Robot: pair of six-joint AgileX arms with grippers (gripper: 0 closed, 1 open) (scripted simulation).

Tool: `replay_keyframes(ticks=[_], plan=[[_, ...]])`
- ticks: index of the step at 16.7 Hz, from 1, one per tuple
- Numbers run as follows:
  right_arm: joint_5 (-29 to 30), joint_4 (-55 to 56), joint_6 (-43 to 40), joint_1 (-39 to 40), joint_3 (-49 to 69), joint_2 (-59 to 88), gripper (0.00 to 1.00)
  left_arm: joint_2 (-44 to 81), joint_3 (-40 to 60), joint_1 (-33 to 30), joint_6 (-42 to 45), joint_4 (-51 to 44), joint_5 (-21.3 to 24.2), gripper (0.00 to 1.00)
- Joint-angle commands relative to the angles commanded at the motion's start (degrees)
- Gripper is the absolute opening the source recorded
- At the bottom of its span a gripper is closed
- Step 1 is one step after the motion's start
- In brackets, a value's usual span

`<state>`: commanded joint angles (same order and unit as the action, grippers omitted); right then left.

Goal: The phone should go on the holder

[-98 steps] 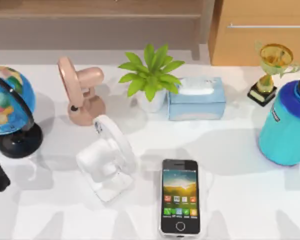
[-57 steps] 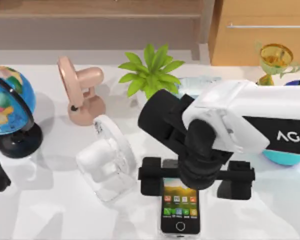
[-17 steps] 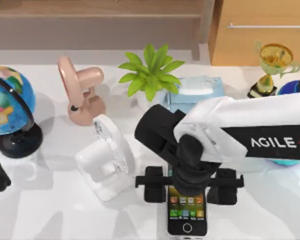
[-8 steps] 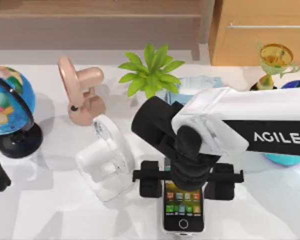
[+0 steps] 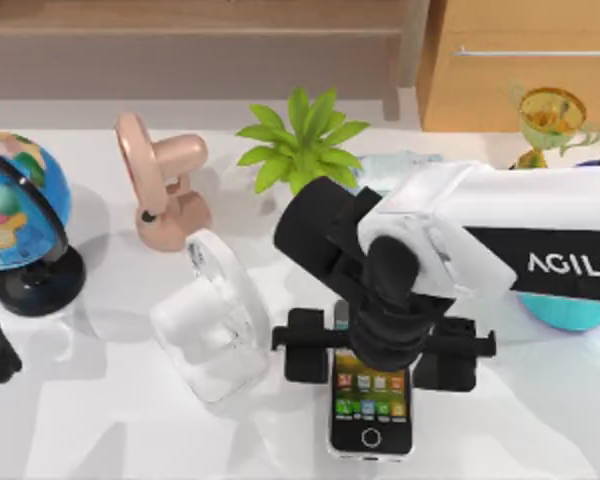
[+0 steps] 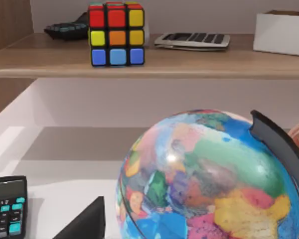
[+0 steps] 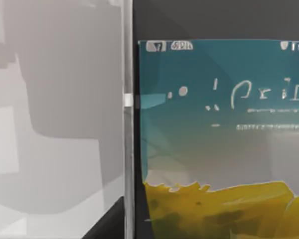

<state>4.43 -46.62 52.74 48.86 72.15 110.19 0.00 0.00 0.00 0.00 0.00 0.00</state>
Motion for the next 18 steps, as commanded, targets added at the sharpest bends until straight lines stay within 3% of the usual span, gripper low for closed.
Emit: replay_keyframes(ticks=[7,18], plan=[[-7.74,5.45,-6.80,-8.90,-2.21,-8.73,0.00,0.00,0.00,0.00,0.00,0.00,0.00,1.00],[-31.76,23.04,-30.08,-30.66,-2.43,-26.32,0.00,0.00,0.00,0.00,0.00,0.00,0.00,1.00]])
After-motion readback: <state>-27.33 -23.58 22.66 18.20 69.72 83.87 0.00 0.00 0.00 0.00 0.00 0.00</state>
